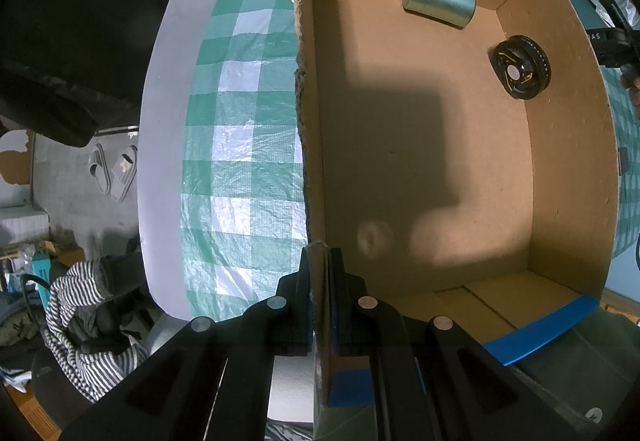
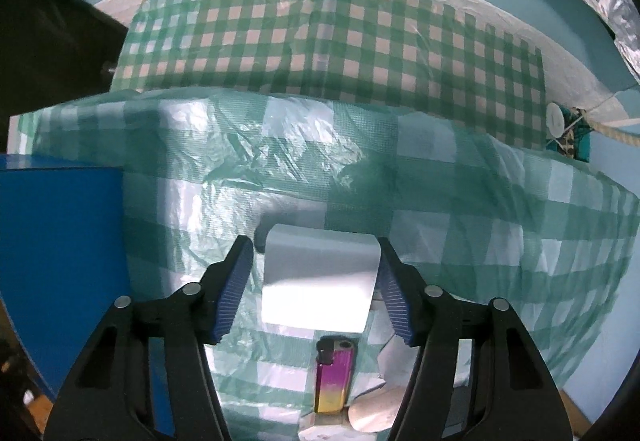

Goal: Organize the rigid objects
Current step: 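Move the right gripper to the white square charger and grasp it, then carry the white charger into the box and release it beside the tin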

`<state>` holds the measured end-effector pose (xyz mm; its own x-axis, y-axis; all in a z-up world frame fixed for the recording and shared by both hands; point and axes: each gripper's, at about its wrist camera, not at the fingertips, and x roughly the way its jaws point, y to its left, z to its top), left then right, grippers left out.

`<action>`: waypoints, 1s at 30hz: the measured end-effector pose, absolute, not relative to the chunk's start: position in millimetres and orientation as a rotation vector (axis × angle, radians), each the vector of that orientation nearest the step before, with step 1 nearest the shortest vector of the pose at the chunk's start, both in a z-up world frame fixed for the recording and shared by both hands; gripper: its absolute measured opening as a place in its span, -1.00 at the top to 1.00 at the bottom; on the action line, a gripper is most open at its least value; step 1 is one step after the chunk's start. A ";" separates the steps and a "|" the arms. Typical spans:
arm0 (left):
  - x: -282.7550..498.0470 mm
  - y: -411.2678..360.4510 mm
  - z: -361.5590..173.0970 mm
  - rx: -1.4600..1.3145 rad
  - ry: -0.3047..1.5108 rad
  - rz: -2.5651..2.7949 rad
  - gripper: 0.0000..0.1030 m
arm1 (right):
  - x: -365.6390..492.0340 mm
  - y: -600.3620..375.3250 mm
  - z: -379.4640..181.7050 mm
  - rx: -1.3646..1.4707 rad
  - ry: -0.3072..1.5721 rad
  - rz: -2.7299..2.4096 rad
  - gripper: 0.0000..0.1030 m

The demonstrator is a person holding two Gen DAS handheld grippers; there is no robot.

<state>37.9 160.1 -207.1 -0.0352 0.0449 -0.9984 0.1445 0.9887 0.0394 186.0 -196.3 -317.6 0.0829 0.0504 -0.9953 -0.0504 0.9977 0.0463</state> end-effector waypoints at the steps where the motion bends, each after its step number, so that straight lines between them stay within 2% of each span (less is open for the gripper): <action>1: 37.8 160.0 -207.1 0.147 1.606 -0.081 0.88 | 186.1 -195.8 -318.2 -0.004 1.483 0.070 -0.15; 4: 37.8 159.7 -207.2 0.148 1.606 -0.082 0.88 | 185.2 -195.3 -317.1 -0.015 1.469 0.061 -0.02; 10: 38.6 158.9 -206.3 0.150 1.606 -0.087 0.88 | 184.3 -195.5 -317.0 -0.029 1.465 0.053 0.03; 22: 38.9 156.8 -205.7 0.157 1.605 -0.097 0.88 | 181.7 -192.1 -306.4 -0.026 1.455 0.087 0.04; 30: 37.8 157.1 -205.8 0.158 1.604 -0.100 0.88 | 169.4 -177.2 -278.0 -0.032 1.430 0.126 0.04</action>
